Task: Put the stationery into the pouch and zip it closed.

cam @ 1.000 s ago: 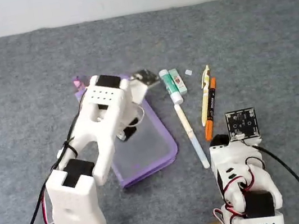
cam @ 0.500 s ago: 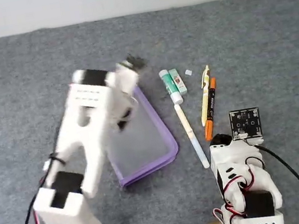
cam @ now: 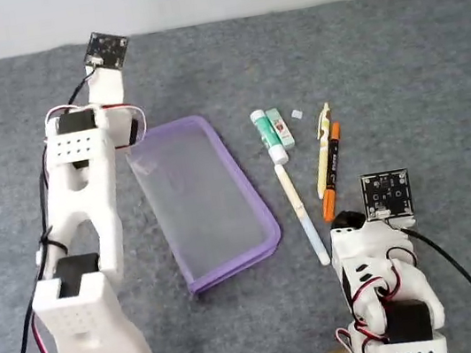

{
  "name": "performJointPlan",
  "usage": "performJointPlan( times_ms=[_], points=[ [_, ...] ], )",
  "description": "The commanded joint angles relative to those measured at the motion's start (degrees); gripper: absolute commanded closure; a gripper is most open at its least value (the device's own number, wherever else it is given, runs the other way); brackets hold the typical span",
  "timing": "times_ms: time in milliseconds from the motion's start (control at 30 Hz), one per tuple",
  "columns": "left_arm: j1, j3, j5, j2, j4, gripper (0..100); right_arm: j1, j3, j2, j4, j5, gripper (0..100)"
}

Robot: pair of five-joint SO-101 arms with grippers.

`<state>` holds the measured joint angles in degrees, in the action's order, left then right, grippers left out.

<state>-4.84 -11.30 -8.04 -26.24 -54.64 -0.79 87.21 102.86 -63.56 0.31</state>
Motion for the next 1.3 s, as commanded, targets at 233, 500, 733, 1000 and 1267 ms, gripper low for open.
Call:
performJointPlan(
  times_ms=[233, 500, 733, 1000, 1267],
  points=[
    [-0.70, -13.32, 4.75, -13.36, 2.99, 88, 0.31, -2.29, 0.48, 0.66, -0.62, 99.1],
    [2.55, -40.75, 4.57, -24.79, -30.33, 89, 0.04, -2.55, 0.48, 0.66, -0.35, 99.1],
    [8.79, -55.43, -5.63, -31.56, -46.07, 99, 0.31, -3.25, 0.48, -1.63, -0.70, 99.1],
    [13.45, -52.26, -5.63, -26.99, -45.98, 99, 0.04, -7.03, 0.48, -6.90, -0.79, 99.1],
    [6.15, -54.55, -0.79, -22.51, -43.43, 94, 0.04, -6.77, 0.48, -6.90, -0.79, 99.1]
  ],
)
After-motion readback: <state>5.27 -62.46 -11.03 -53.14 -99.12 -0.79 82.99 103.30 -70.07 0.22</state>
